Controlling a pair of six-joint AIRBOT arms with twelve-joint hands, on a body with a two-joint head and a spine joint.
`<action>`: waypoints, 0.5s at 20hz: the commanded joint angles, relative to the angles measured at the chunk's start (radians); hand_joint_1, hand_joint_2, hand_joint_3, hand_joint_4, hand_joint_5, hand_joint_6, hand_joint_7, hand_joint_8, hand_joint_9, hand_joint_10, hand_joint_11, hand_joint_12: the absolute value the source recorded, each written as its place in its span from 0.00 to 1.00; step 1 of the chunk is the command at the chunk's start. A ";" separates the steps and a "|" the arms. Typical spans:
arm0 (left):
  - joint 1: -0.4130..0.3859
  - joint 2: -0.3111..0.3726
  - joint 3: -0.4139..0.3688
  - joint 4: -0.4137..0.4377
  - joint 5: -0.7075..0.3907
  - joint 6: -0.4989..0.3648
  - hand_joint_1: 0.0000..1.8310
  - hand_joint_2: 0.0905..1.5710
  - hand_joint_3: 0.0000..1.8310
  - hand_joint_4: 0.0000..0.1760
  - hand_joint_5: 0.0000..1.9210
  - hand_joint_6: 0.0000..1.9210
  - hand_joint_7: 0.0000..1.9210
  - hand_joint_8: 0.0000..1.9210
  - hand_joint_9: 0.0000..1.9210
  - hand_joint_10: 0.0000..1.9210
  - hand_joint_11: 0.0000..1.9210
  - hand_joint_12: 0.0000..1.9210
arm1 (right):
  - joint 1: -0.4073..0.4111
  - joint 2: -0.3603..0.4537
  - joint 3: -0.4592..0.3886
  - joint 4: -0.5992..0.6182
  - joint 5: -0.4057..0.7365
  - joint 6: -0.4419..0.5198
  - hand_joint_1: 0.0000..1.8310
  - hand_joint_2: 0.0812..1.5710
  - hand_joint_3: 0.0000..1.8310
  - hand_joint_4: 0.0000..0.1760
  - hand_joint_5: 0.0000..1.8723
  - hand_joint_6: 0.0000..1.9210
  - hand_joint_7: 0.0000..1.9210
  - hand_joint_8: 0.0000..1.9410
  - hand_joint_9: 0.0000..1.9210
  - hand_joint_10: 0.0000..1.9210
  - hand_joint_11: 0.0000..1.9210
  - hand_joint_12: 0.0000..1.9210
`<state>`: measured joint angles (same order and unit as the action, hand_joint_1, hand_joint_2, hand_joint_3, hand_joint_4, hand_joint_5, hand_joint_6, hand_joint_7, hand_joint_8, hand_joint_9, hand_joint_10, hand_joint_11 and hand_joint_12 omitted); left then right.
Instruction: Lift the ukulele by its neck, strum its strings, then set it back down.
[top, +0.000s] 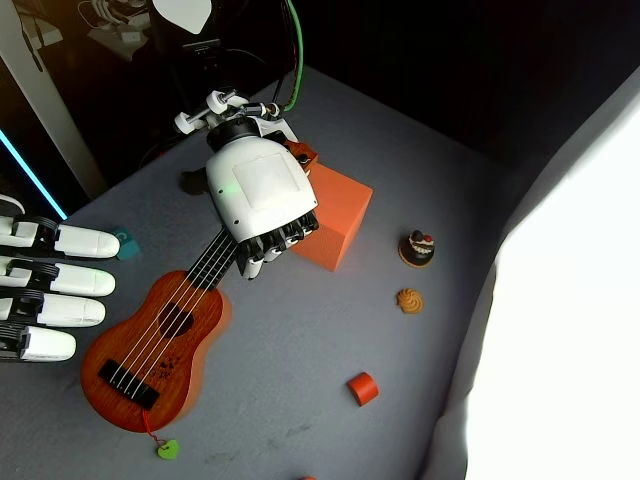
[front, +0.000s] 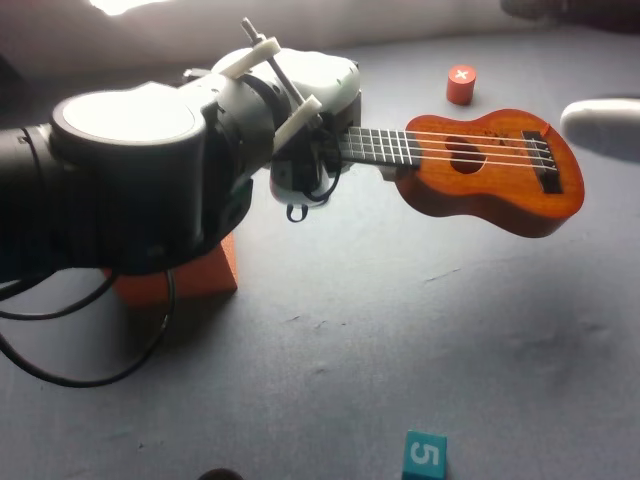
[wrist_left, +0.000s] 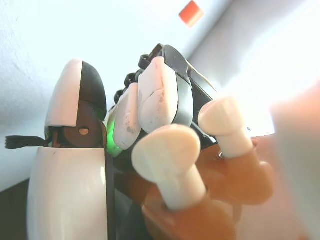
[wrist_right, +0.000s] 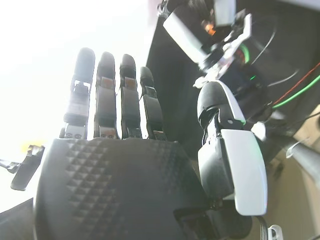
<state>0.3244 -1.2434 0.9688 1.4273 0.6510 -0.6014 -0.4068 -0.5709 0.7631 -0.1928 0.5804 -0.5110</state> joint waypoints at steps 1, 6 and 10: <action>-0.020 0.003 -0.003 0.053 0.002 0.008 0.80 0.80 0.02 0.41 0.70 1.00 0.79 1.00 0.83 1.00 0.85 1.00 | 0.022 0.007 0.008 -0.002 0.063 0.061 0.18 0.82 0.00 0.00 0.14 0.00 0.16 0.00 0.12 0.10 0.00 0.53; -0.032 0.008 -0.010 0.043 -0.001 0.021 0.82 0.79 0.01 0.56 0.71 1.00 0.79 1.00 0.83 1.00 0.85 1.00 | 0.078 0.000 0.023 -0.041 0.017 0.141 0.18 0.82 0.00 0.00 0.15 0.01 0.18 0.00 0.14 0.10 0.00 0.58; -0.032 0.008 -0.013 0.043 -0.005 0.029 0.81 0.79 0.01 0.60 0.70 1.00 0.78 1.00 0.83 1.00 0.85 1.00 | 0.107 -0.036 0.049 -0.072 -0.073 0.146 0.16 0.83 0.00 0.00 0.23 0.04 0.21 0.01 0.15 0.11 0.00 0.60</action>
<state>0.3103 -1.2415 0.9585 1.4075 0.6422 -0.5755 -0.3119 -0.6186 0.8104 -0.2867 0.4061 -0.3649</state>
